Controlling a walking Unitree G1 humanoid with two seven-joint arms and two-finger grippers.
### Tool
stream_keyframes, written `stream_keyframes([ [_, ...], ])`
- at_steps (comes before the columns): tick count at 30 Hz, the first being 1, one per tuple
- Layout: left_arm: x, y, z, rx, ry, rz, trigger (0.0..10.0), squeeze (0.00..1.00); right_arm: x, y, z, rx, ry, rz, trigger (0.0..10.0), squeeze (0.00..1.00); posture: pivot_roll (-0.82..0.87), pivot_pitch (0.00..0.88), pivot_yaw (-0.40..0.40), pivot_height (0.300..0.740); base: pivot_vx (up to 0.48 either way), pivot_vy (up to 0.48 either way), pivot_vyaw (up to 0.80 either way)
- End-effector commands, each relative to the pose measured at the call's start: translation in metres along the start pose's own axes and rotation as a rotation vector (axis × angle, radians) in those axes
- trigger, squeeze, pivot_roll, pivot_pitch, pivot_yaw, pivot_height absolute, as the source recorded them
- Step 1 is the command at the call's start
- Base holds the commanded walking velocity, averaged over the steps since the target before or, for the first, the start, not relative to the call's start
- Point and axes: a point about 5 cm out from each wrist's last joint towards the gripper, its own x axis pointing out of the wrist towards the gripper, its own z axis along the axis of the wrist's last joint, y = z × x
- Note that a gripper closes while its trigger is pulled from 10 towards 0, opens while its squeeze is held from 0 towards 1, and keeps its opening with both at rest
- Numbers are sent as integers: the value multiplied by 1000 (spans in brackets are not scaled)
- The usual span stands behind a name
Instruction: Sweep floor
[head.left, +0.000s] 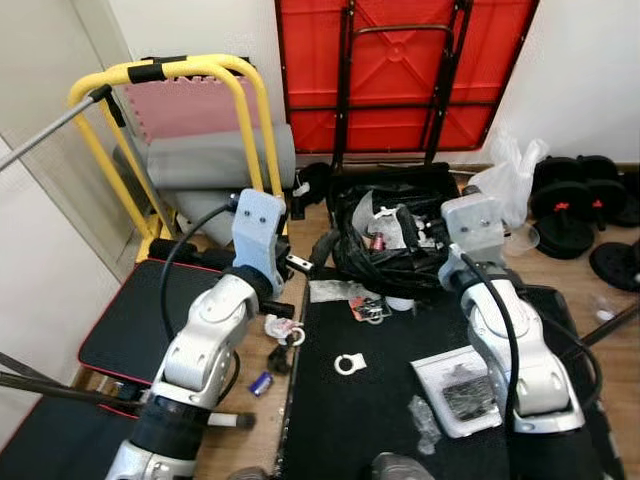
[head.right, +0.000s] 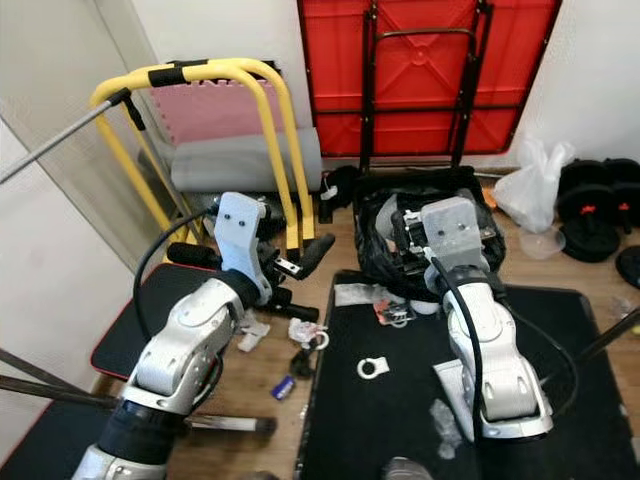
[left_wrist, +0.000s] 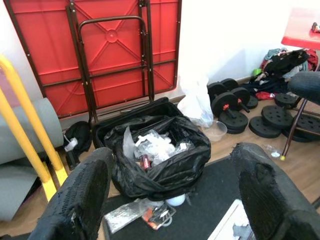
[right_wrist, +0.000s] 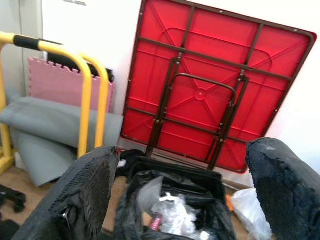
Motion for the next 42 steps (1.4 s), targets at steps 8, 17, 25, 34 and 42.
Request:
stream_keyframes([
  [8,0,3,-3,-15,13,15,10000,0,2,-1,1,-22,-12,-11,10000,0,-16,0,-5,740,0,-434,0],
  [17,1,4,-2,-20,8,17,10000,0,3,-2,0,-23,-9,-20,10000,0,-17,0,-8,740,0,-418,0],
  [25,2,6,-2,-29,7,33,10000,0,3,-1,1,-33,-9,-7,10000,0,-18,0,-13,740,0,-175,0],
  [34,1,6,-6,-38,5,38,10000,0,5,3,15,-60,-65,31,10000,0,-18,0,-16,740,0,0,0],
  [42,1,8,-5,-47,1,54,10000,0,2,25,38,14,-186,186,10000,0,-20,0,-18,740,0,0,0],
])
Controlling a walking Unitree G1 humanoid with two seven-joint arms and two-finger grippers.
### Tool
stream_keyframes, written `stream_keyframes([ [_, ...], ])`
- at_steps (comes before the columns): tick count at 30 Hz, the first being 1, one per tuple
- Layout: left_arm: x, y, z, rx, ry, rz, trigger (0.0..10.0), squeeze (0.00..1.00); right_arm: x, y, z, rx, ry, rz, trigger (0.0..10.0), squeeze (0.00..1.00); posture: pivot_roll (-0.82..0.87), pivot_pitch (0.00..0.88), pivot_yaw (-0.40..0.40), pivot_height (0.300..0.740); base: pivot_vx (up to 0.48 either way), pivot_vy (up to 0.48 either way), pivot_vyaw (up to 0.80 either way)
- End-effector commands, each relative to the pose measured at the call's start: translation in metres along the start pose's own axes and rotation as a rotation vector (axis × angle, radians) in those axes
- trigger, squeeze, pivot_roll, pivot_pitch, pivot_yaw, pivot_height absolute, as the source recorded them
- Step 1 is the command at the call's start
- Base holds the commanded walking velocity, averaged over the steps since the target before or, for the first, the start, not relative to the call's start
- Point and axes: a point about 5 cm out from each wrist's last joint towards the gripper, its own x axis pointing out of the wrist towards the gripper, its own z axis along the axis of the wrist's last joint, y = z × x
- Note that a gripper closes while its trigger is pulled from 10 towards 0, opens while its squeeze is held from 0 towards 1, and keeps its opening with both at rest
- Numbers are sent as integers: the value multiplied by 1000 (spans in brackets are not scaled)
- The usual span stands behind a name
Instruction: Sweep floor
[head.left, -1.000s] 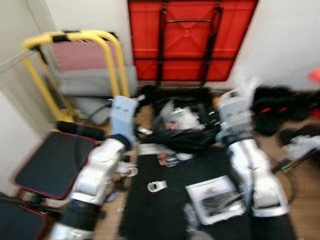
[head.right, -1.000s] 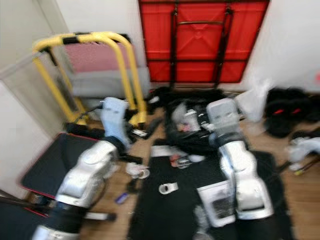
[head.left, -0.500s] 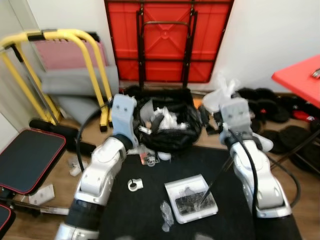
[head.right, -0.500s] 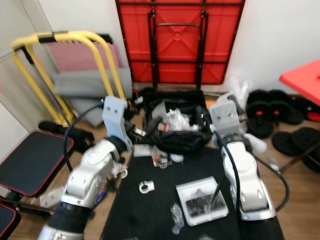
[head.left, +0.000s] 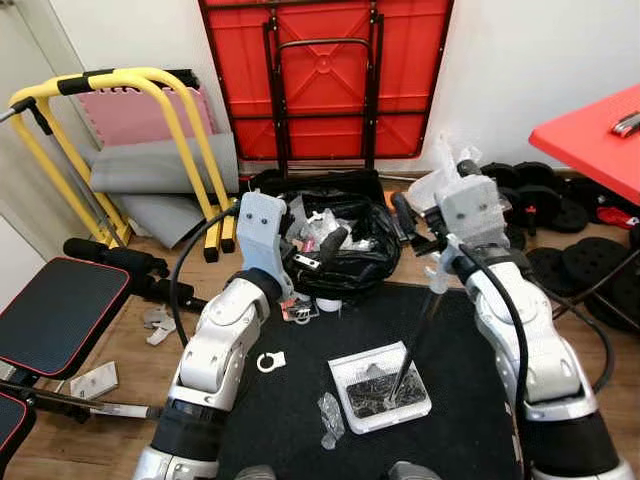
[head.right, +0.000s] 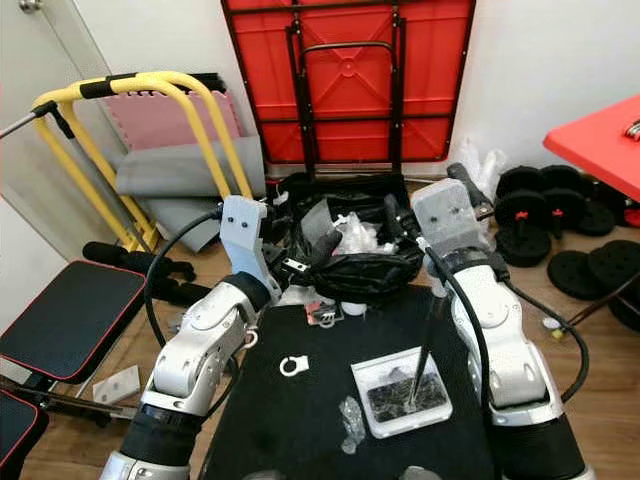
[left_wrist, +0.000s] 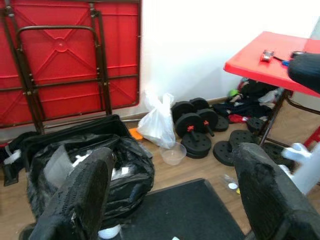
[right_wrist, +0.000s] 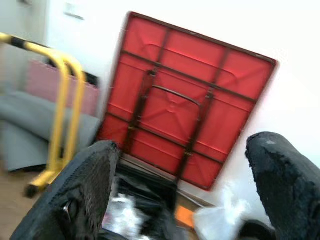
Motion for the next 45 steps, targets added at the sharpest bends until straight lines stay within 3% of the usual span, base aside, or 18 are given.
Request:
stream_keyframes([
  [1,-2,6,-5,-4,17,28,10000,0,-1,8,9,29,-51,53,10000,0,-20,0,-18,740,0,0,0],
  [5,-2,11,-4,-10,12,59,10000,0,-2,21,14,102,-46,139,10000,0,-21,0,-19,740,0,0,0],
  [9,-2,14,-3,-7,5,76,10000,0,-2,23,13,103,-33,159,10000,0,-23,0,-20,735,0,0,0],
  [15,-4,43,-6,31,17,240,10000,0,-4,20,9,102,-8,168,10000,0,-30,0,-20,710,0,0,0],
  [16,-6,47,-6,34,18,264,8706,0,-4,19,10,103,-9,165,10000,0,-34,0,-17,705,0,0,0],
  [17,-6,47,-6,34,18,264,8706,0,-4,19,10,103,-9,165,10000,0,-34,0,-17,705,0,0,0],
  [18,-7,50,-6,33,15,275,0,0,-4,18,10,104,-11,164,10000,0,-34,0,-17,700,0,0,0],
  [35,-4,55,-5,29,8,295,0,0,-3,19,19,127,-61,191,10000,0,-36,0,-14,630,0,0,0],
  [36,-4,55,-6,29,14,295,4196,0,-3,19,19,127,-61,192,10000,0,-36,0,-14,625,0,0,0],
  [37,-4,55,-6,28,19,295,4196,0,-3,19,19,127,-60,193,10000,0,-36,0,-14,620,0,0,0],
  [38,-3,55,-7,28,21,294,10000,0,-3,19,19,127,-60,193,10000,0,-36,0,-14,615,0,0,0],
  [45,-2,52,-8,26,23,288,10000,0,-3,17,15,109,-48,180,10000,0,-33,0,-19,585,0,0,0],
])
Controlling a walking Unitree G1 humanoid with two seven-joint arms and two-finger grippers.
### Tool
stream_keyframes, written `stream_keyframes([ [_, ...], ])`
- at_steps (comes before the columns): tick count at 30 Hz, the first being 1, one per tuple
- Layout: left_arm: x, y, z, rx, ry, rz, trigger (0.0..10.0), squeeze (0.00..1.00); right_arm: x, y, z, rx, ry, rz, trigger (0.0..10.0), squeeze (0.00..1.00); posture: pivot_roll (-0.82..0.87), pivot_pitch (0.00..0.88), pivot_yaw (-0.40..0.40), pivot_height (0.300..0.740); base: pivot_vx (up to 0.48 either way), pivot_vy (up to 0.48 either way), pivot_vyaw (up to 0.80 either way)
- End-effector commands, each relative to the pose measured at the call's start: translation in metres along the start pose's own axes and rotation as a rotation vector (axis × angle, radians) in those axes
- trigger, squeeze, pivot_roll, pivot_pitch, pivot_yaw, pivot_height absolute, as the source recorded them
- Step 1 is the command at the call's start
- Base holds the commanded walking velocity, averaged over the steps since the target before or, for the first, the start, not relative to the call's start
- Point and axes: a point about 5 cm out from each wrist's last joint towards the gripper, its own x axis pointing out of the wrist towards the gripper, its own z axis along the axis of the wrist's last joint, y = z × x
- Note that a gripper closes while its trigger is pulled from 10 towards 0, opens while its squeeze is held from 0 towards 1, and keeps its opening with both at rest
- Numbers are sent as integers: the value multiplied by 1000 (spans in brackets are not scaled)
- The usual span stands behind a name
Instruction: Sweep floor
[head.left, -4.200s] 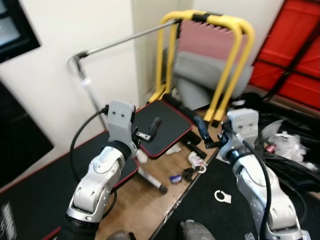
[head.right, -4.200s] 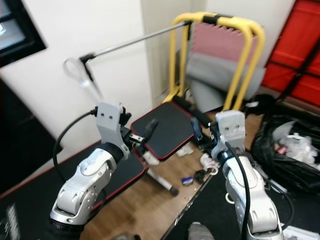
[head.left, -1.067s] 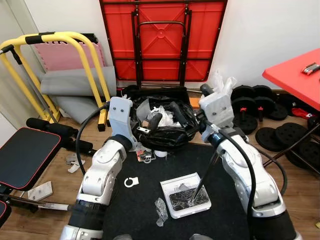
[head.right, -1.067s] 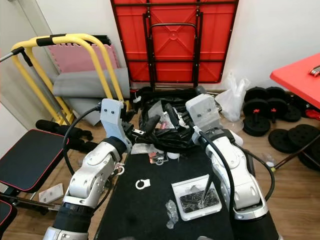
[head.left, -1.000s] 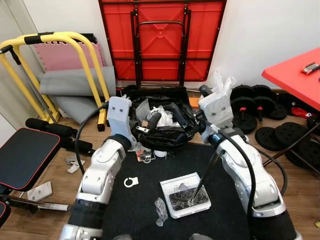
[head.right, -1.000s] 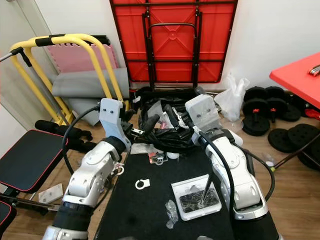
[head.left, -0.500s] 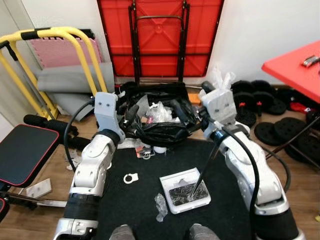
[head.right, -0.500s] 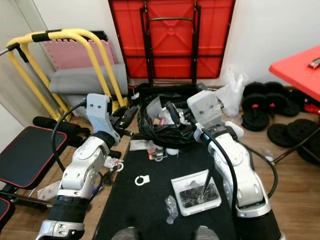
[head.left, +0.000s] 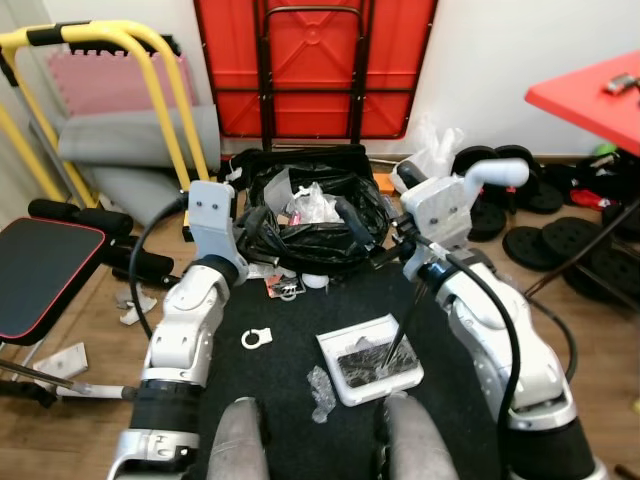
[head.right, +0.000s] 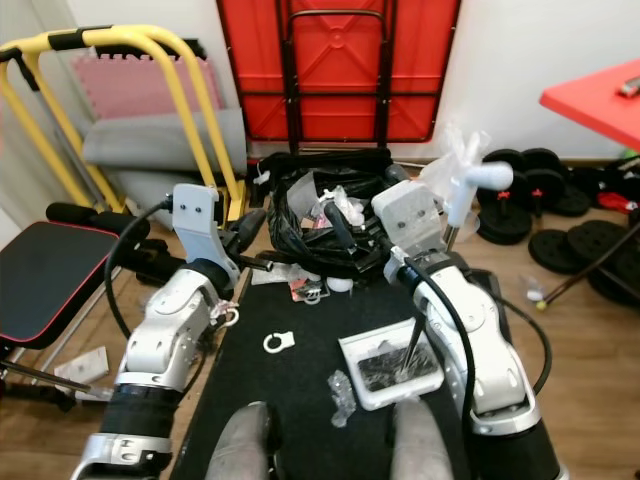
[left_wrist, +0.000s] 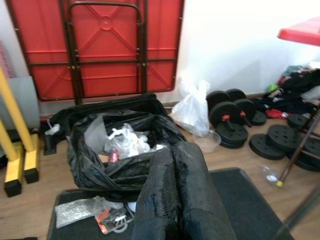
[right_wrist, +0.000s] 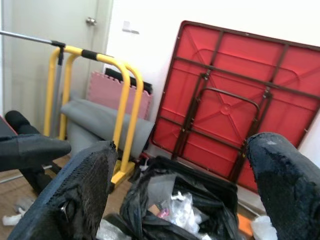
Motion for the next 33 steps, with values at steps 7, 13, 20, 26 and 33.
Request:
stream_keyframes([
  [7,1,-1,-6,-6,25,72,10000,0,-1,-11,-3,-21,12,-49,10000,0,-38,0,-13,560,0,0,0],
  [13,0,-5,-5,-5,23,53,10000,0,-2,-16,-6,-27,25,-78,10000,0,-33,0,-13,550,0,0,0],
  [20,-1,-6,-3,-4,16,38,10000,0,-6,-34,-17,-55,88,-192,10000,0,-31,0,-13,525,0,0,0],
  [26,-2,-8,-2,0,10,30,10000,0,-8,-44,-23,-68,126,-240,10000,0,-32,0,-12,505,0,0,0],
  [33,-2,-9,-1,4,0,24,10000,0,-11,-49,-31,-69,161,-261,10000,0,-30,0,-14,485,0,0,0],
])
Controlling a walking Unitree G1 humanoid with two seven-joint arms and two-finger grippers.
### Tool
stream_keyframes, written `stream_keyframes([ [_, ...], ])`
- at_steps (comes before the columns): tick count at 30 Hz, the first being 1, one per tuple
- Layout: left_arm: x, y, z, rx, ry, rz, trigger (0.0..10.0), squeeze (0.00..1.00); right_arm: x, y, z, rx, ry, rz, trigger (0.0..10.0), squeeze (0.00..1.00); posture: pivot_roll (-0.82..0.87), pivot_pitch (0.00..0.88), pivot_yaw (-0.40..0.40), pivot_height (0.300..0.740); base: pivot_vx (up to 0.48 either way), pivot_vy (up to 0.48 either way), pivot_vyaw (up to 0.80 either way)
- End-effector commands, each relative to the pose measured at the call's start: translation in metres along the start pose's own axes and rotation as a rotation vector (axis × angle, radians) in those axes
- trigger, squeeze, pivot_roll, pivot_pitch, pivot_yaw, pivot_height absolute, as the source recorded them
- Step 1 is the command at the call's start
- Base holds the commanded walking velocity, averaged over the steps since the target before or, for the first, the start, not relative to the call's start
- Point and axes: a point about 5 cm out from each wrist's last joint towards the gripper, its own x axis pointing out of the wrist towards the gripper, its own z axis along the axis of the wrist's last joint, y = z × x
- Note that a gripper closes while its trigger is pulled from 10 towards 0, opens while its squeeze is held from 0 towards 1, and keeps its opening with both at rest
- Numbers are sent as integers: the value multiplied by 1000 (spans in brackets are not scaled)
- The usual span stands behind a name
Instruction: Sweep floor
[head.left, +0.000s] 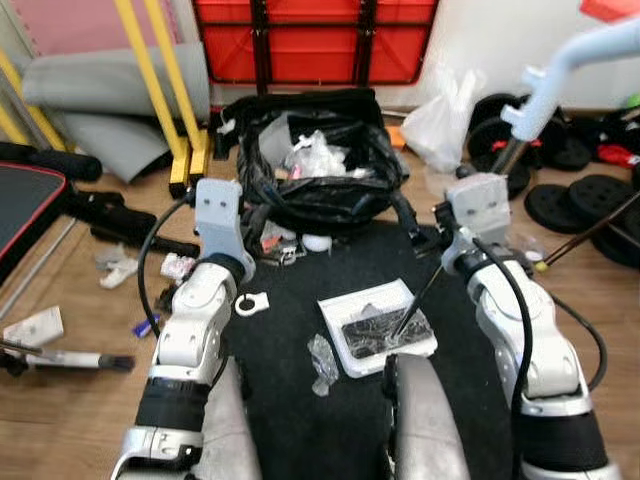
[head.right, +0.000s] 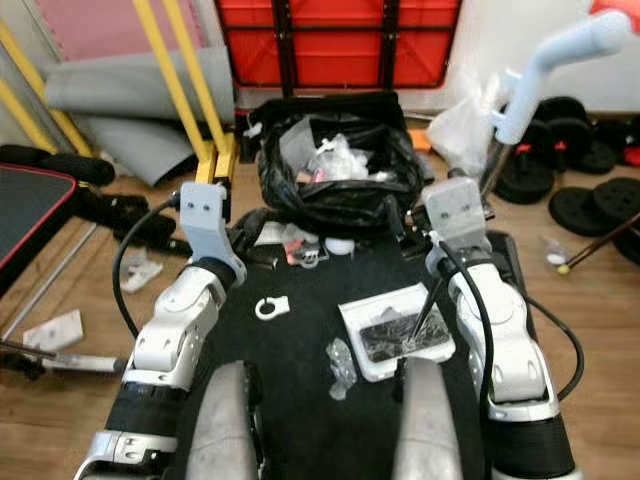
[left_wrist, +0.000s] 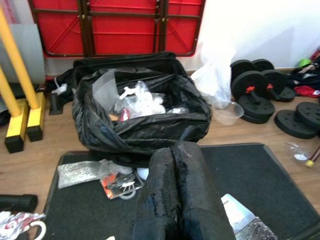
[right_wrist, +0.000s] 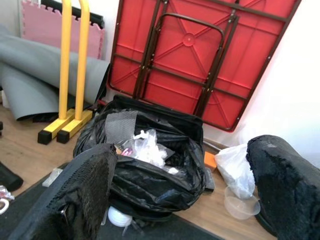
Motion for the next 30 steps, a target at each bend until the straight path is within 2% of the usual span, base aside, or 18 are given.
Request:
stream_keyframes([
  [1,-2,-3,0,9,-3,-22,10000,0,-1,-5,-7,0,39,-23,10000,0,-30,0,-15,480,0,0,0],
  [10,-2,-10,7,29,-35,-61,10000,0,0,-2,-15,-1,71,17,10000,0,-22,0,-16,445,0,0,0],
  [18,-2,-9,7,32,-36,-63,10000,0,1,-2,-16,-6,74,10,10000,0,-14,0,-17,435,0,0,0],
  [22,-3,-8,9,42,-40,-66,10000,0,6,-6,-17,-13,75,-25,10000,0,-2,0,-21,425,0,0,0],
  [26,-5,-8,11,54,-46,-69,10000,0,13,-23,-24,-44,110,-140,10000,0,4,0,-22,405,0,0,0],
  [30,-6,-8,11,57,-48,-71,10000,0,15,-26,-27,-40,123,-158,10000,0,4,0,-22,390,0,0,0],
])
